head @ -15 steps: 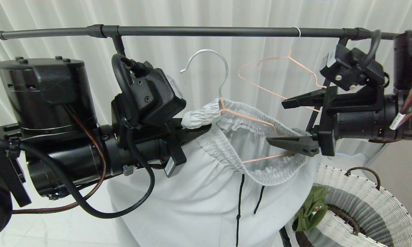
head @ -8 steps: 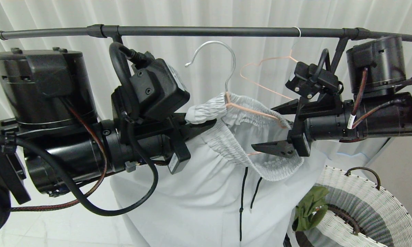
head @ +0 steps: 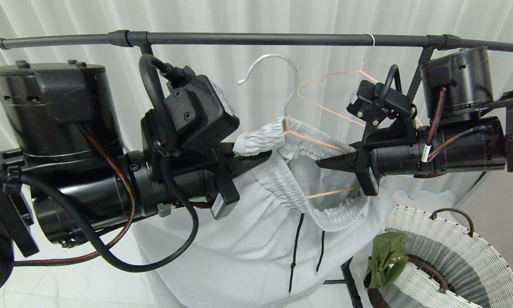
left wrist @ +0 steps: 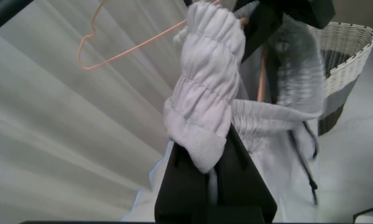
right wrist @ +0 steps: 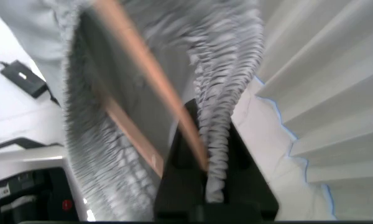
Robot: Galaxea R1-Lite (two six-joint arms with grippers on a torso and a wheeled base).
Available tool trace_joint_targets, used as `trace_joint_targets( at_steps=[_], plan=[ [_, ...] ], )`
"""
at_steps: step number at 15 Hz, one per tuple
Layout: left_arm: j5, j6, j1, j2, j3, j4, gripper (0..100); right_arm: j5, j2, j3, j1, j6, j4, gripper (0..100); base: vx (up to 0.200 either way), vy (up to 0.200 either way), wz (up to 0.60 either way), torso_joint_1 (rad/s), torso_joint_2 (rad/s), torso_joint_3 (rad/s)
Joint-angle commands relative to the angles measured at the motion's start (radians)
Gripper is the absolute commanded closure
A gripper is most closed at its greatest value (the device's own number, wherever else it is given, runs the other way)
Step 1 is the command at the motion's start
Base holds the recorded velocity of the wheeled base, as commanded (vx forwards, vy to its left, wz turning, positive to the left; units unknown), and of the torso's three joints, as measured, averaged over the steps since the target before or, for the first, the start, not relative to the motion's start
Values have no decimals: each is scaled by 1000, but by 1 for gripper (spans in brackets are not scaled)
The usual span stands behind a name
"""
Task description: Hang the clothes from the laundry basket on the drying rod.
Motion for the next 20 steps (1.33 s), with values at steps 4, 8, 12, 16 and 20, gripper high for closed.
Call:
trace_joint_targets(
  at_steps=[4, 8, 12, 16, 20],
  plan=[
    [-1, -1, 0, -3, 4, -6, 100, -3, -7, 5, -4, -28, -61, 100, 0, 0, 0, 0, 0, 0],
    [6, -1, 3, -13, 15, -6, 0, 2, -31, 12, -4, -120, -63, 100, 0, 0, 0, 0, 0, 0],
    [34, -10, 10, -63, 75, -6, 0, -3, -57, 14, -23, -190, -103, 100, 0, 0, 0, 0, 0, 0],
    [35, -53, 46, -158, 181, -6, 0, -6, -74, 12, -102, -216, -104, 100, 0, 0, 0, 0, 0, 0],
    [54, -80, 168, -191, 274, -6, 0, -6, -100, 11, -154, -206, -109, 100, 0, 0, 0, 0, 0, 0]
  ],
)
